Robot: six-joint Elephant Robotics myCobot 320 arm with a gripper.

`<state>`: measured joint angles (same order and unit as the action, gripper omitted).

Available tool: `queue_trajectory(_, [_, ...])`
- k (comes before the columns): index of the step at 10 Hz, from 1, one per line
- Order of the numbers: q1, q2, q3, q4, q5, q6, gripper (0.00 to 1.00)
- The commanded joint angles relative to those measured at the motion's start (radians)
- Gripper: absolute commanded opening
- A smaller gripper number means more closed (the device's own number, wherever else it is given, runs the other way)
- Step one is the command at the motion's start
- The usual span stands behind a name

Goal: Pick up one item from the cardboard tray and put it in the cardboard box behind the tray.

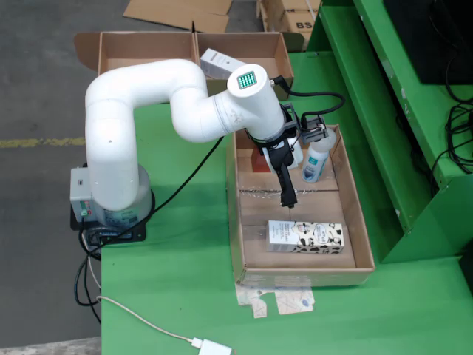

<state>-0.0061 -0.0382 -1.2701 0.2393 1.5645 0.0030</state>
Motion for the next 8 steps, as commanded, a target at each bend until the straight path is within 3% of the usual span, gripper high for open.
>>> queue_trajectory(1, [0.009,0.029,0.021,0.014,-0.007,0.009,1.00])
queue_trajectory(8, [0.251,0.105,-0.029,-0.045,-0.092,0.085,1.00])
